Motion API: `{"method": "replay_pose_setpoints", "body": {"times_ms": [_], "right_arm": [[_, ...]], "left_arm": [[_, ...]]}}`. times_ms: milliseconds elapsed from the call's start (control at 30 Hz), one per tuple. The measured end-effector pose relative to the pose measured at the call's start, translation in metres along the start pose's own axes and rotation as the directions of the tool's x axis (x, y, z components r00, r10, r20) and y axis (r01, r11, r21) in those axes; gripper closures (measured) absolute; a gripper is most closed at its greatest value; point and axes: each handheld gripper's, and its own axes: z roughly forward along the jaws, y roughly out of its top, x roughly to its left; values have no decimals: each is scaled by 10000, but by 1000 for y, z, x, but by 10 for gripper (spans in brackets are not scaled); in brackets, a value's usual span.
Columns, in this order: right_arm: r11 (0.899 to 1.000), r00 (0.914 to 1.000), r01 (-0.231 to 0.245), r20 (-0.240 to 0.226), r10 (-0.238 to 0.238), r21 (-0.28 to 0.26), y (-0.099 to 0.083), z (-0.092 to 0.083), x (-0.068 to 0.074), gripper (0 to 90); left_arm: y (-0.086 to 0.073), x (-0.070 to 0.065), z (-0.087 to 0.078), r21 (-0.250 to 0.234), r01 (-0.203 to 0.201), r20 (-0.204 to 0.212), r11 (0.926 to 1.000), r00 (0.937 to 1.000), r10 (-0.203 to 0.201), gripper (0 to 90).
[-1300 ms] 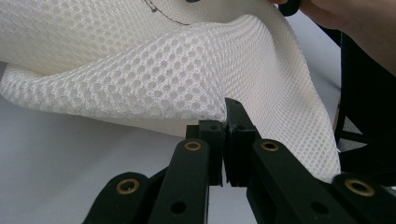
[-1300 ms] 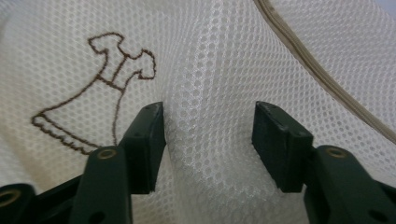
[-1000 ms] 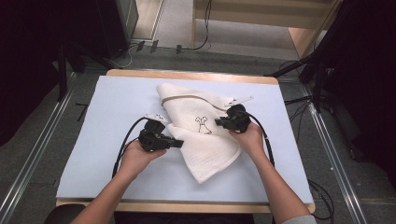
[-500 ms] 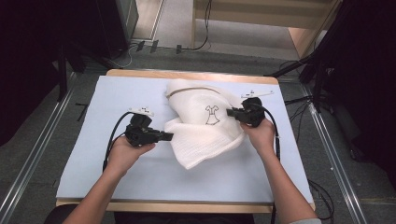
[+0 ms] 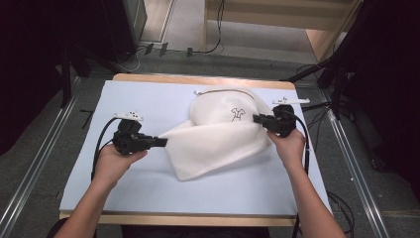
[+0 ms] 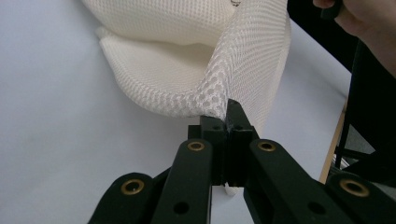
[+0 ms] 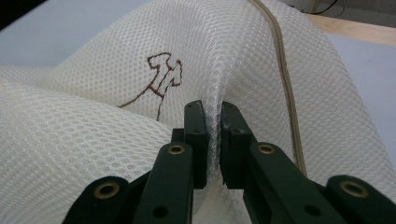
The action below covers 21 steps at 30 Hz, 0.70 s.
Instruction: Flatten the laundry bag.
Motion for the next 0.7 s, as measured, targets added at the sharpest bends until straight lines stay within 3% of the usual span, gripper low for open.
{"method": "replay_pose_setpoints", "body": {"times_ms": [100,200,300,333,367,467,567,600,700], "right_arm": [[9983,9996,260,-66,-257,521,-15,6,9,850],[9918,9992,409,-70,-403,1207,-31,15,12,848],[9864,9984,565,-14,-570,1545,-41,21,14,847],[9838,9983,570,8,-580,1702,-44,23,14,845],[9822,9985,540,22,-553,1797,-47,25,14,844],[9817,9986,533,-102,-523,1826,-51,28,12,839],[9810,9984,555,-58,-554,1860,-51,29,13,835],[9808,9982,594,-44,-597,1859,-51,29,13,832],[9811,9982,602,-54,-602,1837,-51,29,13,824]], "left_arm": [[-18,6,8,551,328,213,9979,9992,-340,897],[-27,7,12,801,303,476,9963,9983,-342,867],[-29,6,12,815,162,549,9965,9983,-207,735],[-29,6,9,728,164,731,9972,9971,-217,735],[-29,7,6,599,185,878,9980,9959,-237,677],[-26,10,-12,-78,207,960,9998,9952,-198,606],[-21,14,-21,-362,267,842,9990,9962,-236,591],[-13,19,-25,-480,344,586,9983,9978,-316,594],[-4,24,-23,-399,419,332,9983,9986,-406,598]]}}
